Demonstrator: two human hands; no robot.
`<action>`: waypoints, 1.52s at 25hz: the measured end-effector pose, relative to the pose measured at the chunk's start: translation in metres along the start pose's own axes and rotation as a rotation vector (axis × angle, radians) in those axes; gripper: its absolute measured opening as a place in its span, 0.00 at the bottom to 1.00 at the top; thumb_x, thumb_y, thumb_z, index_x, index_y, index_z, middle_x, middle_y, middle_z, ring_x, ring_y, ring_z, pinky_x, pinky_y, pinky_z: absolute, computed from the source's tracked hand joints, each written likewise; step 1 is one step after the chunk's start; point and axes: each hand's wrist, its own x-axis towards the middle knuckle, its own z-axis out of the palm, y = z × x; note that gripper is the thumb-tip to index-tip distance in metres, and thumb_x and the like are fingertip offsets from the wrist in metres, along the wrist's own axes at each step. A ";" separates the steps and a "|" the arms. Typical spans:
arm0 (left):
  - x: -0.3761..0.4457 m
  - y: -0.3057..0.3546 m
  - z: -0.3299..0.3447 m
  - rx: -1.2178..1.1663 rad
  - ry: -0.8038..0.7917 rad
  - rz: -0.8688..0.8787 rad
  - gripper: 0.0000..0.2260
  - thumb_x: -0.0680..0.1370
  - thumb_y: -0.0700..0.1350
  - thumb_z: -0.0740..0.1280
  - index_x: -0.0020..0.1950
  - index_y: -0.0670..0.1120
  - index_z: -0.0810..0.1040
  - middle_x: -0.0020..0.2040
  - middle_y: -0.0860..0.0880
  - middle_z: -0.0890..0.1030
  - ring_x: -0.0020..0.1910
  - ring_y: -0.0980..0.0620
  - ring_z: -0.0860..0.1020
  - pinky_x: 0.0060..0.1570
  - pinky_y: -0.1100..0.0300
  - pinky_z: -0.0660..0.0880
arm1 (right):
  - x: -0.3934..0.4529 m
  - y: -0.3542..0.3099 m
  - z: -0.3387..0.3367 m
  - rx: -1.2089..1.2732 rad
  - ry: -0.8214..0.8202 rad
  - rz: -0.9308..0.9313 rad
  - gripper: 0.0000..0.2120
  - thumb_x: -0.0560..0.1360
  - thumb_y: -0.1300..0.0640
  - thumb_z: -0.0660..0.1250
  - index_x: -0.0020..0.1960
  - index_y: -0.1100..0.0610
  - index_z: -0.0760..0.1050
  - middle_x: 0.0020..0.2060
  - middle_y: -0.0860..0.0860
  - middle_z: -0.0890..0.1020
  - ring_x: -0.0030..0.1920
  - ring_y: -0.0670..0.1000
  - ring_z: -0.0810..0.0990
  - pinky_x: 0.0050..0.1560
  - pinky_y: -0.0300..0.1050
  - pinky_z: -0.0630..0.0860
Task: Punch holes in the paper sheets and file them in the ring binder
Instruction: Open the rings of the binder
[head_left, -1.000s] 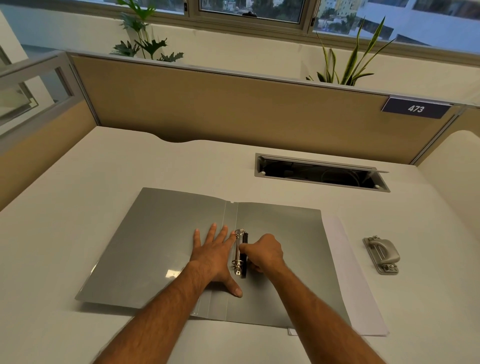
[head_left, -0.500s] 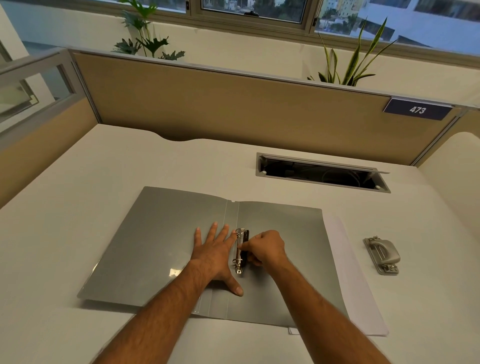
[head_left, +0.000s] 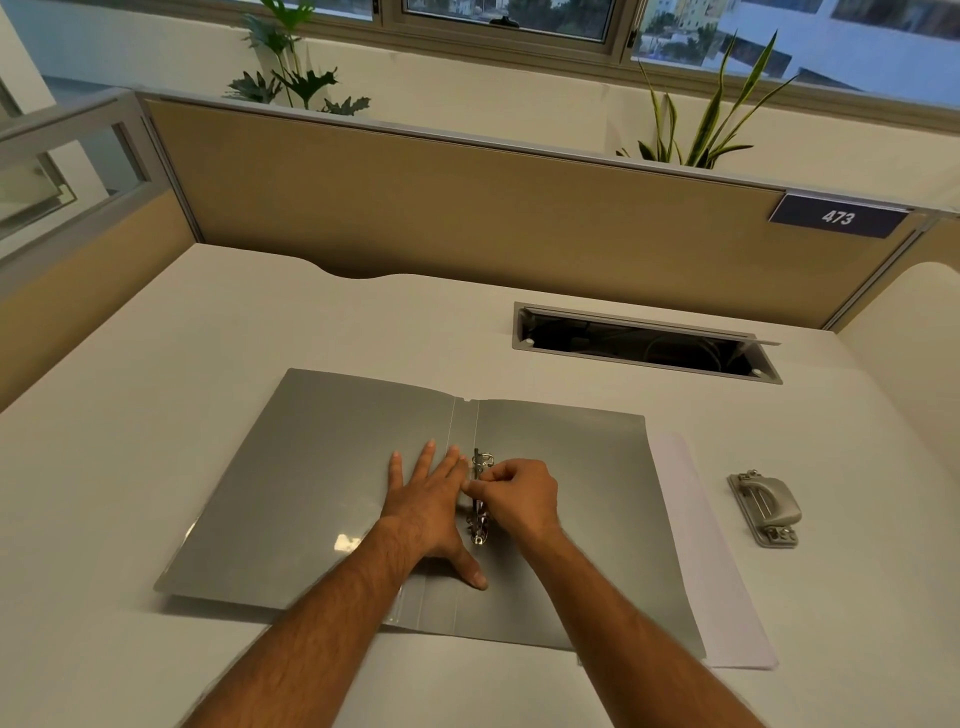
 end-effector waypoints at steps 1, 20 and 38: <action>0.000 0.000 0.001 -0.020 0.006 -0.001 0.67 0.54 0.75 0.72 0.79 0.51 0.36 0.80 0.50 0.37 0.76 0.45 0.30 0.71 0.33 0.32 | -0.001 0.001 0.000 0.008 -0.025 -0.006 0.05 0.68 0.55 0.77 0.42 0.56 0.85 0.37 0.51 0.86 0.40 0.49 0.85 0.46 0.46 0.84; 0.003 -0.017 -0.010 -0.293 0.042 0.094 0.56 0.62 0.65 0.75 0.77 0.64 0.39 0.81 0.52 0.48 0.79 0.47 0.41 0.73 0.35 0.35 | 0.024 0.013 -0.040 -0.514 -0.443 -0.453 0.50 0.63 0.52 0.80 0.77 0.53 0.56 0.57 0.51 0.74 0.53 0.48 0.75 0.53 0.40 0.76; 0.008 -0.013 -0.031 -0.340 0.059 0.083 0.44 0.61 0.62 0.77 0.74 0.61 0.61 0.69 0.51 0.73 0.69 0.46 0.68 0.70 0.38 0.62 | 0.034 0.027 -0.038 -0.388 -0.411 -0.374 0.40 0.62 0.49 0.81 0.69 0.47 0.65 0.41 0.48 0.74 0.39 0.46 0.74 0.40 0.37 0.76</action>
